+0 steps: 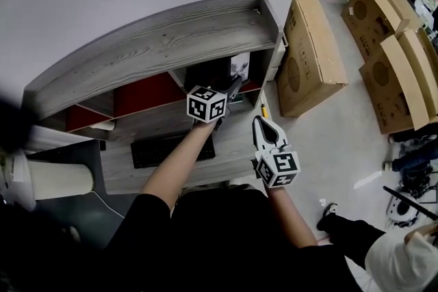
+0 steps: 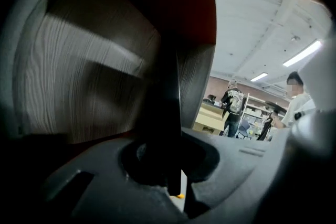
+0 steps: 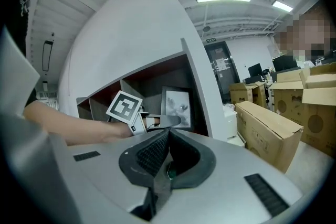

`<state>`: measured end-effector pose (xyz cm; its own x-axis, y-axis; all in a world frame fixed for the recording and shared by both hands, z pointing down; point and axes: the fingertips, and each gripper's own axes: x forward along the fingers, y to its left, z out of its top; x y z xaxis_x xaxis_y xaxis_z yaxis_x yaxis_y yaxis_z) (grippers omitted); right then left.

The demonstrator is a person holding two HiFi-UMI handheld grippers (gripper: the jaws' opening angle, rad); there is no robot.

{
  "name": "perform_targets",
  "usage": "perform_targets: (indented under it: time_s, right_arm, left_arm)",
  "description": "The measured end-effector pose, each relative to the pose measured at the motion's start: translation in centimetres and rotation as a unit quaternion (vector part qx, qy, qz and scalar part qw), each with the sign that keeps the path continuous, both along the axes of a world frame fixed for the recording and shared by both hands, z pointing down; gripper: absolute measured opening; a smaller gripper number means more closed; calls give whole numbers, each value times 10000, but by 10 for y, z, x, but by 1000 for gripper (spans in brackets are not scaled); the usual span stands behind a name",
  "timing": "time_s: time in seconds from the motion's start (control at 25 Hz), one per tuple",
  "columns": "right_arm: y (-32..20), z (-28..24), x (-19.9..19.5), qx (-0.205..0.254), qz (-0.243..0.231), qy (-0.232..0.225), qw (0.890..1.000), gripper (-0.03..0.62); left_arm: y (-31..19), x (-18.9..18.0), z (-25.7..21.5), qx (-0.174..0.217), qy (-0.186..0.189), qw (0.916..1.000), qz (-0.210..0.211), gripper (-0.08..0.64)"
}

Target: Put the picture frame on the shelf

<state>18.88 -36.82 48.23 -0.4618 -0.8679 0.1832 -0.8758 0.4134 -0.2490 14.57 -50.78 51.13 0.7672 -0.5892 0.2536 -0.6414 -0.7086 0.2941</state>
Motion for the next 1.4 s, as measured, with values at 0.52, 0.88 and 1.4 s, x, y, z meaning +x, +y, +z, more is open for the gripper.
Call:
perform_targets:
  time_s: [0.52,0.88,1.4]
  right_arm:
    - [1,17,13,-264,138,-19,9996,12]
    - [9,29,24,-412,272,-13,9988,12]
    - [18,36,31,-542,254,-130,9981,12]
  left_arm:
    - [-34,-2,23,-389,-149,9991,-66,28]
    - [-61,2,33,-426,-637,9964,-373,100]
    - [-83,-12,41,-583,-981,9864,-1186,287]
